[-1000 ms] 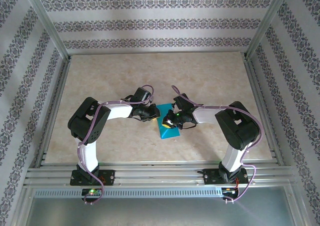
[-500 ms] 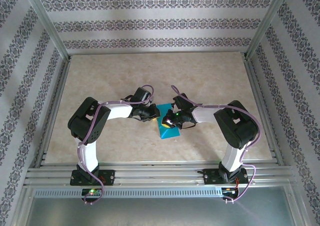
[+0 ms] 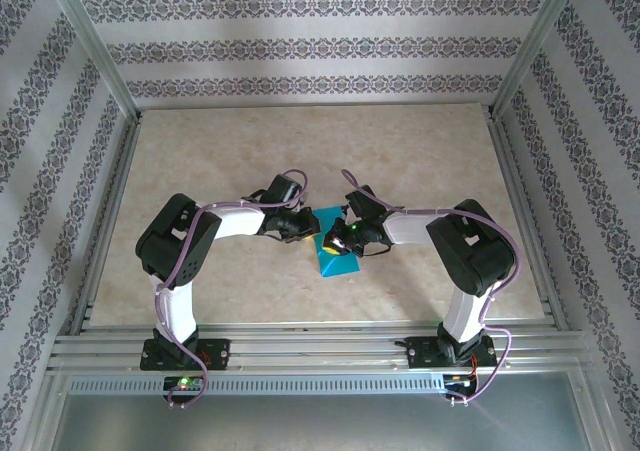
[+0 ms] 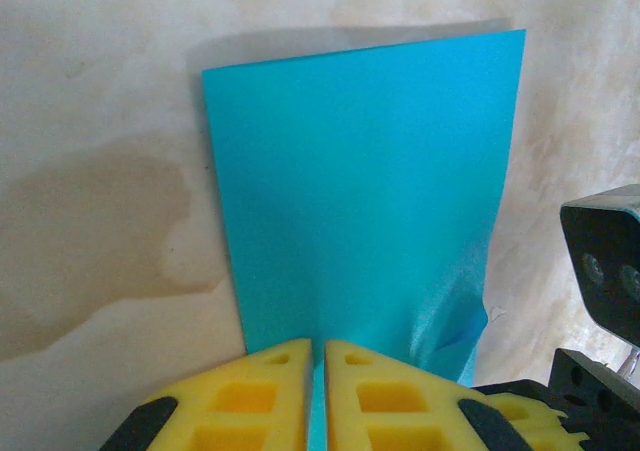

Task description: Fold a paper plane with a square sheet of paper (pick it up from the middle)

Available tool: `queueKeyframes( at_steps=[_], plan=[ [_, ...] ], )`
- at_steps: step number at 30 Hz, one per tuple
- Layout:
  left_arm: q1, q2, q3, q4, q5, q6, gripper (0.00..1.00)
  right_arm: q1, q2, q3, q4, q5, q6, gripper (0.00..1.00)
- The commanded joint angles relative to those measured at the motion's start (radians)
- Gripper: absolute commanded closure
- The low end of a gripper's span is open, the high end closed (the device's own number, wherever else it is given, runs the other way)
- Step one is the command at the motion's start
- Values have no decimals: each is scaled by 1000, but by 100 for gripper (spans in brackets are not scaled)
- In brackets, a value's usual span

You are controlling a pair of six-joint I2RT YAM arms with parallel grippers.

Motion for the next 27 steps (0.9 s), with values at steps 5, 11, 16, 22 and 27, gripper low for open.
queueKeyframes(
  at_steps=[5, 11, 16, 22, 27],
  plan=[
    [3, 32, -20, -66, -32, 12, 87, 10, 25, 2, -20, 30, -21, 97],
    [3, 30, -17, -70, -33, 16, 87, 10, 25, -4, -32, 37, -25, 97],
    [2, 29, -15, -76, -37, 19, 87, 10, 13, -13, -43, 42, -30, 96],
    [2, 31, -8, -84, -38, 22, 87, 11, 22, -9, -45, 42, -34, 95],
    [10, -13, 16, -127, -65, 25, 86, 11, 23, -8, -55, 49, -36, 89]
  ],
)
